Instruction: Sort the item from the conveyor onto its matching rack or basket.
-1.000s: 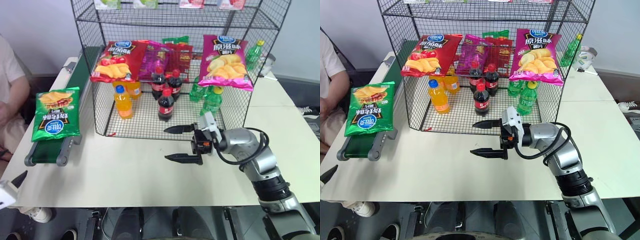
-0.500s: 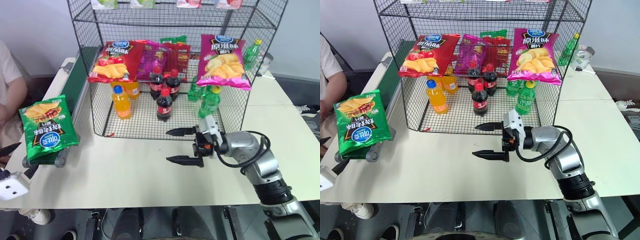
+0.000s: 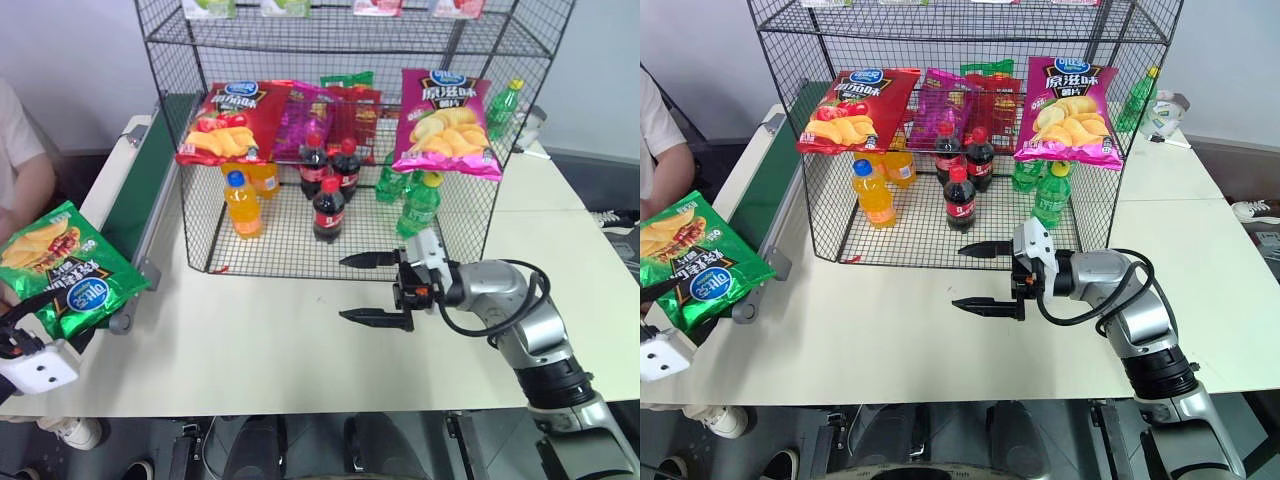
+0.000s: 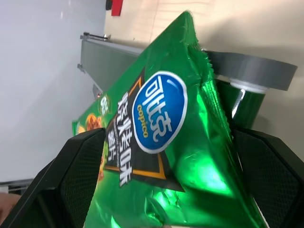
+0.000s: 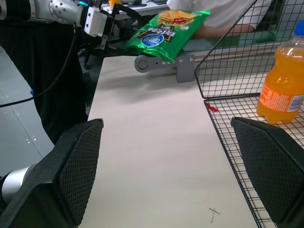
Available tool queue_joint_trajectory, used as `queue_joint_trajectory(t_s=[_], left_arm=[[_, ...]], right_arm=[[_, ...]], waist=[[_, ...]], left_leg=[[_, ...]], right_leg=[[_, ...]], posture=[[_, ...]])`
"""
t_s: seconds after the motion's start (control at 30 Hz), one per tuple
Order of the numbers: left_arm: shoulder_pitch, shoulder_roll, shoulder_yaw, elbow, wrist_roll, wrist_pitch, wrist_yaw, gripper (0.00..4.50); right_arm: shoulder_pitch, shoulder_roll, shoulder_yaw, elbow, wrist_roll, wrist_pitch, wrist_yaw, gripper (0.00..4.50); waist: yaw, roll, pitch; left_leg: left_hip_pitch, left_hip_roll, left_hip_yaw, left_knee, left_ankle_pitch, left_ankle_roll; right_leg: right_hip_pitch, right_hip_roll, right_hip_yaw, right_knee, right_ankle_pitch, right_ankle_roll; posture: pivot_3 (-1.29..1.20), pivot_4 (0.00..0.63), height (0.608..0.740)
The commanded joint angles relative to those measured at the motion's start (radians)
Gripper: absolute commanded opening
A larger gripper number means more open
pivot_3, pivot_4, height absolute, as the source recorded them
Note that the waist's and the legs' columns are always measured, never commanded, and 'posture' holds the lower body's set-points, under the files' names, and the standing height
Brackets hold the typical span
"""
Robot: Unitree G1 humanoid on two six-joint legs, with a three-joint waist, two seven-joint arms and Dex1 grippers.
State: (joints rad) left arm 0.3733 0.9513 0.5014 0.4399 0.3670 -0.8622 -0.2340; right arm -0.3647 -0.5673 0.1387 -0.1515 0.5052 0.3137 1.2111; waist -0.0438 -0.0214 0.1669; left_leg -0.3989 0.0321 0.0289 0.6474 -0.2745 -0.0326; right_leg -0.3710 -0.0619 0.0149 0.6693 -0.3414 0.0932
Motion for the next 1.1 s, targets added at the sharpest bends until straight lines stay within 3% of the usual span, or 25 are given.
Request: queue_joint_trajectory(t_s=[0.03, 0.1, 0.2, 0.37, 0.47, 0.67, 0.73, 0.83, 0.9, 0.97, 1.1], left_arm=[[0.019, 0.022, 0.007, -0.006, -0.007, -0.007, 0.024, 4.5], [0.021, 0.024, 0.006, -0.004, -0.014, -0.001, 0.026, 4.5], [0.019, 0.026, 0.0, -0.004, -0.021, 0.006, 0.023, 3.67], [0.013, 0.021, -0.013, -0.006, -0.02, 0.015, 0.03, 1.2], [0.007, 0.017, -0.02, -0.005, -0.02, 0.023, 0.034, 0.02], [0.007, 0.02, -0.026, -0.003, -0.03, 0.027, 0.036, 0.02], [0.002, 0.01, 0.002, -0.02, -0.115, 0.031, 0.016, 0.02], [0.0, -0.004, 0.022, -0.082, -0.332, 0.042, -0.07, 0.02], [0.043, 0.007, 0.014, -0.223, -0.622, 0.094, -0.241, 0.02], [0.129, 0.029, 0.034, -0.402, -0.902, 0.211, -0.452, 0.02], [0.242, 0.042, 0.2, -0.613, -1.216, 0.49, -0.649, 0.02]], right_arm=[[-0.015, -0.003, -0.024, -0.007, -0.006, -0.03, -0.001, 4.49], [-0.024, 0.0, -0.028, 0.004, -0.008, -0.034, -0.003, 4.49], [-0.037, -0.001, -0.03, 0.022, -0.014, -0.043, 0.0, 4.5], [-0.055, -0.007, -0.032, 0.044, -0.021, -0.053, 0.005, 4.5], [-0.058, -0.01, -0.035, 0.051, -0.026, -0.06, 0.003, 4.5], [-0.061, -0.014, -0.041, 0.059, -0.034, -0.067, 0.0, 4.5], [-0.061, -0.013, -0.039, 0.061, -0.036, -0.071, -0.001, 4.5], [-0.059, -0.011, -0.034, 0.063, -0.04, -0.082, 0.0, 4.5], [-0.064, -0.006, -0.031, 0.068, -0.043, -0.084, 0.0, 4.5], [-0.072, 0.002, -0.028, 0.079, -0.046, -0.086, 0.002, 4.5], [-0.079, 0.007, -0.026, 0.099, -0.051, -0.098, 0.009, 4.5]], waist=[[0.0, 0.0, 0.0], [0.0, 0.0, 0.0], [0.0, 0.0, 0.0], [0.0, 0.0, 0.0], [0.0, 0.0, 0.0], [0.0, 0.0, 0.0], [0.0, 0.0, 0.0], [0.0, 0.0, 0.0], [-0.001, 0.0, 0.0], [-0.001, 0.0, 0.0], [-0.004, 0.001, 0.0]], left_leg=[[0.0, 0.0, 0.0, 0.0, 0.0, 0.0], [0.0, 0.0, 0.0, 0.0, 0.0, 0.0], [0.0, 0.0, 0.0, 0.0, 0.0, 0.0], [0.0, 0.0, 0.0, 0.0, 0.0, 0.0], [0.0, 0.0, 0.0, 0.001, 0.0, 0.0], [0.0, 0.0, 0.0, 0.001, 0.0, 0.0], [0.0, 0.0, 0.0, 0.001, 0.0, 0.0], [0.0, 0.0, 0.0, 0.001, 0.0, 0.0], [0.0, 0.0, 0.0, 0.001, 0.0, 0.0], [0.0, 0.0, 0.0, 0.001, 0.0, 0.0], [0.001, 0.0, 0.0, 0.001, 0.0, -0.001]], right_leg=[[0.0, 0.0, 0.0, 0.0, 0.0, 0.0], [0.0, 0.0, 0.0, 0.0, 0.0, 0.0], [0.0, 0.0, 0.0, 0.001, 0.0, 0.0], [0.0, 0.0, 0.0, 0.001, 0.0, 0.0], [0.0, 0.0, 0.0, 0.002, 0.0, 0.0], [0.0, 0.0, 0.0, 0.002, 0.0, 0.0], [0.0, 0.0, 0.0, 0.002, 0.0, 0.0], [-0.001, 0.0, 0.0, 0.002, 0.0, 0.0], [-0.001, 0.0, 0.0, 0.002, 0.0, 0.0], [-0.001, -0.001, 0.0, 0.002, 0.0, 0.0], [0.0, -0.001, 0.0, 0.001, 0.0, 0.0]], posture=[[0.0, 0.15, 0.739], [0.0, 0.15, 0.739], [0.0, 0.15, 0.739], [0.0, 0.15, 0.739], [0.0, 0.15, 0.739], [0.0, 0.15, 0.739], [0.0, 0.15, 0.739], [0.0, 0.15, 0.739], [0.0, 0.15, 0.739], [0.0, 0.15, 0.739], [0.0, 0.15, 0.739]])
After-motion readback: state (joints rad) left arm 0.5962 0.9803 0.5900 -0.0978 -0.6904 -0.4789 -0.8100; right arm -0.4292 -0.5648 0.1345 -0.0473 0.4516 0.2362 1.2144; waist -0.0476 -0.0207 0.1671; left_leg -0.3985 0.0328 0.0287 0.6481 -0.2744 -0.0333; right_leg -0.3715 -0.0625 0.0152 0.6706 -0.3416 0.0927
